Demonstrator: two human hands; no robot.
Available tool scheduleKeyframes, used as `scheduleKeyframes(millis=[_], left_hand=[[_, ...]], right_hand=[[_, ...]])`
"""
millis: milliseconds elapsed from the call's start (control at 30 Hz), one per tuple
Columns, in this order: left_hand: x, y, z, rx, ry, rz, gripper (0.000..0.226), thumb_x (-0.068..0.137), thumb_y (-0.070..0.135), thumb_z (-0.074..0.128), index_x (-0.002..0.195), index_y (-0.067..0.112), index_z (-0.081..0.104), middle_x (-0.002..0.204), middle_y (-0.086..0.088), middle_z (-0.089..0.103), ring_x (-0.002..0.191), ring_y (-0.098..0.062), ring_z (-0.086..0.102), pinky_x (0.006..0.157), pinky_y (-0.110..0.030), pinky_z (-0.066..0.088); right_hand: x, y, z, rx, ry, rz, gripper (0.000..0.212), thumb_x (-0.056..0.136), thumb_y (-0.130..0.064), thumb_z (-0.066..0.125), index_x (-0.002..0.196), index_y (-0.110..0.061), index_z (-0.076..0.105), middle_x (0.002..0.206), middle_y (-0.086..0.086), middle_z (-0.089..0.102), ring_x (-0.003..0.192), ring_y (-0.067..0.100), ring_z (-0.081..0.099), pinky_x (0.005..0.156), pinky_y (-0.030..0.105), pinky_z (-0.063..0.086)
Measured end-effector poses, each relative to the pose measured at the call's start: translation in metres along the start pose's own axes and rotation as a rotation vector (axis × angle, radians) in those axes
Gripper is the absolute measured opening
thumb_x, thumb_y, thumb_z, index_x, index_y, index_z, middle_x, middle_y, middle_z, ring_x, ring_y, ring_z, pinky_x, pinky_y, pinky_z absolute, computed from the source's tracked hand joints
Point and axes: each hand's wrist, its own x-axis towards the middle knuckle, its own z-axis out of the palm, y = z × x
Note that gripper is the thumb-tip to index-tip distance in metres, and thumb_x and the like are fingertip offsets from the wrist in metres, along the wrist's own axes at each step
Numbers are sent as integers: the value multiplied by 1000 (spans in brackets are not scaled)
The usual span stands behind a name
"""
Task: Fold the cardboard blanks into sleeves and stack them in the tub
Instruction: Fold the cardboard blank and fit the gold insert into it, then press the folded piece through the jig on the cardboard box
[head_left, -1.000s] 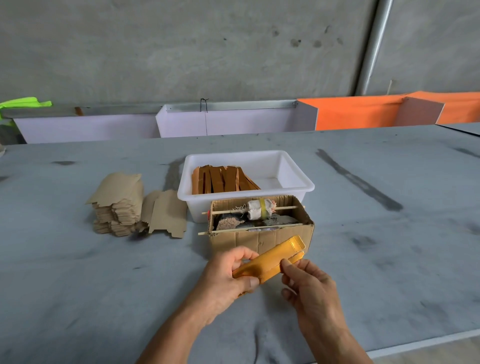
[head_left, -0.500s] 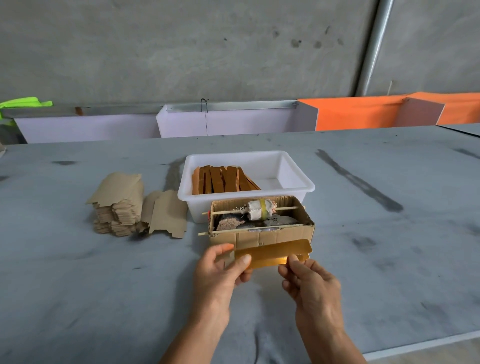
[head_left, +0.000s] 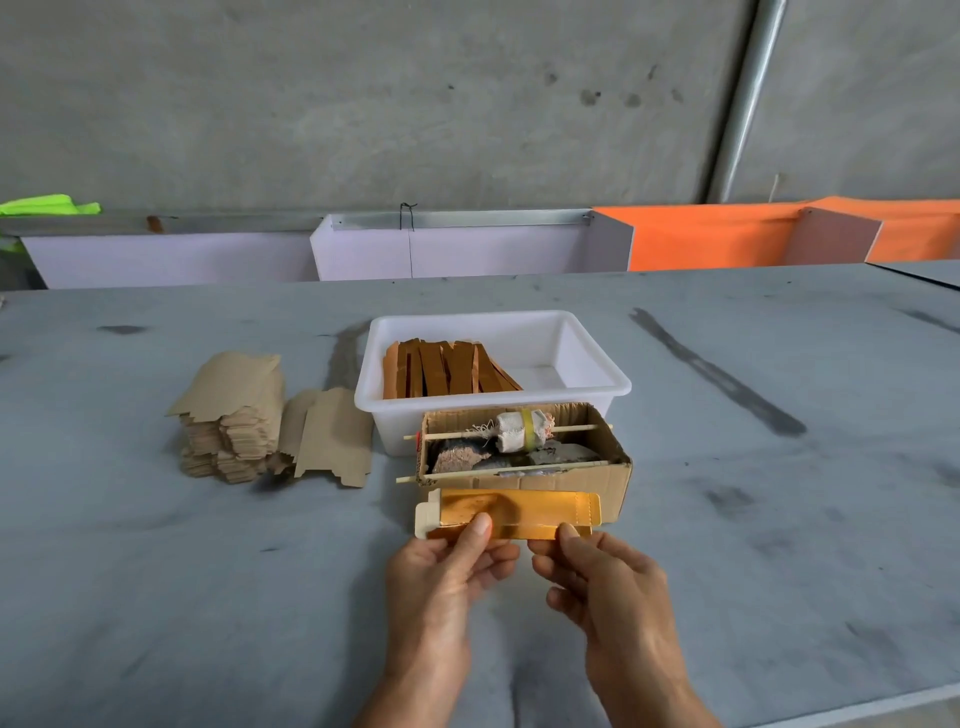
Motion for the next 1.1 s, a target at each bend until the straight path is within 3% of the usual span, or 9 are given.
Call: scheduleKeyframes(millis=[133,200,333,400,600,733,867,1000,1100], left_hand=[[3,2,-7,30,28,72,14,77,5,67,81,-7,65,66,-22,69,56,-29,68,50,-26,54],[6,2,-9,65,30,58,10,79,4,68,84,-5,66,69,-23,69,60,-32,69,50,-25,54],[9,-3,-10,98,48,2,8,81,1,67,85,-6,64,68,-23,69,60,-32,70,50,-25,54],[10,-4,-10,96,49,-14,5,82,-1,65,84,-6,64,67,-23,69,60,-32,70,49,-26,55],[13,-5,-14,73,23,-34,4,83,-4,64,85,-7,62,68,-23,69,63,-33,70,51,-26,55],[15,-7,-15,85,-5,-42,6,81,-5,65,87,-5,62,71,-22,70,66,-33,71,53,-26,56],[15,-7,-15,94,-18,-30,7,81,-5,65,87,-3,63,71,-20,71,67,-32,71,54,-27,56],[14,-6,-16,81,-26,-23,7,81,-5,65,88,-2,64,73,-20,71,68,-32,71,54,-27,56],[13,-7,-16,91,-39,15,9,80,-10,65,85,-3,65,74,-20,71,67,-33,71,56,-27,57]], right_hand=[[10,-23,-4,-588,293,-553,12,86,-19,65,95,-14,70,73,-11,63,76,12,59,66,28,39],[25,-43,1,-750,241,-711,15,85,-20,62,97,-17,72,77,-11,62,87,17,55,69,27,37],[68,-62,22,-1310,78,-659,22,90,-25,55,100,-18,73,95,0,68,93,14,34,69,22,32],[85,-65,31,-1472,16,-599,22,90,-29,56,100,-15,70,99,2,65,94,15,37,72,22,35],[112,-61,46,-1460,-90,-378,23,83,-29,68,87,-13,52,77,-3,52,78,13,56,52,19,41],[119,-58,48,-1341,-68,-263,32,76,-25,75,95,-12,53,80,0,55,74,14,59,56,22,49],[118,-59,50,-1285,-29,-247,35,74,-23,78,96,-11,54,78,-1,53,69,12,55,52,20,45],[117,-59,50,-1243,4,-255,34,74,-16,77,100,-8,56,78,0,53,77,16,60,63,25,54],[114,-61,51,-1265,18,-275,26,78,-15,73,95,-9,54,74,0,53,71,14,58,51,21,46]])
